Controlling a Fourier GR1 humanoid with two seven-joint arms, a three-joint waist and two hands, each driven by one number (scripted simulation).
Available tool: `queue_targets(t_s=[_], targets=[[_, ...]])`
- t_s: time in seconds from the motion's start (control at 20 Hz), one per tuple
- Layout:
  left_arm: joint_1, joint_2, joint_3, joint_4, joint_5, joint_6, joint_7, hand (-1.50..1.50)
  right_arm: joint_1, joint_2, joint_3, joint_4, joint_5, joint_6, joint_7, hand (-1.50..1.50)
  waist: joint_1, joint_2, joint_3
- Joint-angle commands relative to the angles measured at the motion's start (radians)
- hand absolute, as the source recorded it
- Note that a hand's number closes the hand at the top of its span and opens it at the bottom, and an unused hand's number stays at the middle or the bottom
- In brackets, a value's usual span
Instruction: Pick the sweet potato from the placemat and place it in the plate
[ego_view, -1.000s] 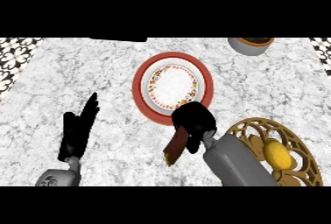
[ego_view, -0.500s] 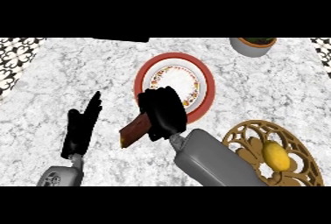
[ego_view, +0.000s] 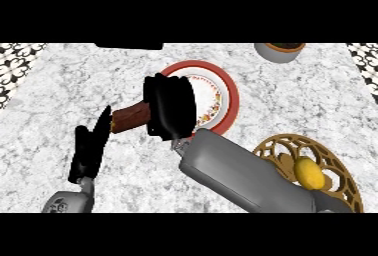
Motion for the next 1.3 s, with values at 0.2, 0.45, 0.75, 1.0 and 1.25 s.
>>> queue_targets(t_s=[0.2,0.45,0.75,1.0,1.25], targets=[[0.007,0.009,0.014,-0.012,-0.005,-0.002,0.0,0.0,-0.135,0.001,-0.009,0.251,-0.137,-0.135,0.002,1.5,-0.014,0.003,0.0],[0.009,-0.01,-0.005,-0.038,-0.015,0.005,0.022,0.0,-0.167,0.001,-0.101,0.453,-0.224,-0.134,-0.187,1.5,-0.013,0.008,0.001],[-0.013,0.009,0.023,-0.028,-0.005,-0.007,0.039,0.0,-0.138,0.001,-0.107,0.579,-0.327,-0.086,-0.304,1.5,-0.005,0.011,0.001],[0.009,0.03,0.042,-0.031,0.015,-0.036,0.007,0.0,-0.089,0.001,-0.179,0.666,-0.426,0.013,-0.475,1.5,-0.004,0.015,0.001],[-0.008,-0.008,0.003,-0.047,-0.011,-0.014,0.038,0.0,-0.125,0.001,-0.162,0.731,-0.487,0.209,-0.448,-1.5,0.007,0.011,0.001]])
